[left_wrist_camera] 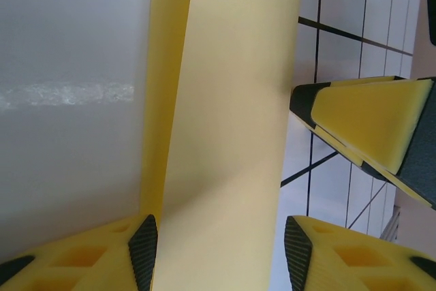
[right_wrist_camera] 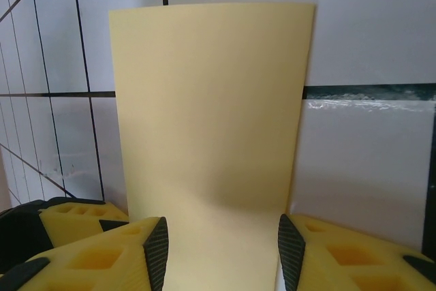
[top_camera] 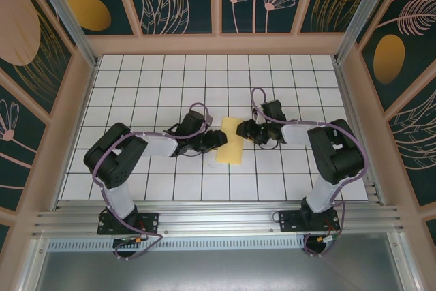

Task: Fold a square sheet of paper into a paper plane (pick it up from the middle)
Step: Fold the triangle a second time at the center of the table.

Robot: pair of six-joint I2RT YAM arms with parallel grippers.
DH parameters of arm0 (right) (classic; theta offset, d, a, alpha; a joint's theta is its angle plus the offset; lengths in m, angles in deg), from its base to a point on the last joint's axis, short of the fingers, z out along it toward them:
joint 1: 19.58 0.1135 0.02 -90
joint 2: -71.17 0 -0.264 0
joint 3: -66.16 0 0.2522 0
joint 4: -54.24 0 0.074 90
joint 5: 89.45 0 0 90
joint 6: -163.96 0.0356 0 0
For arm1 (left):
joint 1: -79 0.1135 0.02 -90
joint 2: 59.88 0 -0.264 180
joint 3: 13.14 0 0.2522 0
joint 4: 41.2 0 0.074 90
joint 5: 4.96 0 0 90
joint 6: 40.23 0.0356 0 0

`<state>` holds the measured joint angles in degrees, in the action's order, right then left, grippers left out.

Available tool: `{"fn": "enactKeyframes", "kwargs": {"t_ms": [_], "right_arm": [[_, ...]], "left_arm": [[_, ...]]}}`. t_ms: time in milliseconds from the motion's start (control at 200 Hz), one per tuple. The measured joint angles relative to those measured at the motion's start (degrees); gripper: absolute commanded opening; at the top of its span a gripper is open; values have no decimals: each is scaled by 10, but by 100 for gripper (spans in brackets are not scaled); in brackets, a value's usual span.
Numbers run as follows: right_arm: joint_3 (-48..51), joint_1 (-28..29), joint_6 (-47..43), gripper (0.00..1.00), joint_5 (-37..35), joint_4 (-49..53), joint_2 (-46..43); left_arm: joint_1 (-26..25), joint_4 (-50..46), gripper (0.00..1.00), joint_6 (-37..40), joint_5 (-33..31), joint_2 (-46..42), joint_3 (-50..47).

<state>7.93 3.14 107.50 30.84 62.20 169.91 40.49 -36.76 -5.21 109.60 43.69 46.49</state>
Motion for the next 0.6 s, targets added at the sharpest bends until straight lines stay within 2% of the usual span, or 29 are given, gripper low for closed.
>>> {"fn": "enactKeyframes", "kwargs": {"t_ms": [195,600], "right_arm": [[0,0,0,49,0,0,0],[4,1,0,49,-2,-5,-2]], "left_arm": [[-1,-5,48,5,3,2,2],[-2,11,44,2,13,-2,1]]}}
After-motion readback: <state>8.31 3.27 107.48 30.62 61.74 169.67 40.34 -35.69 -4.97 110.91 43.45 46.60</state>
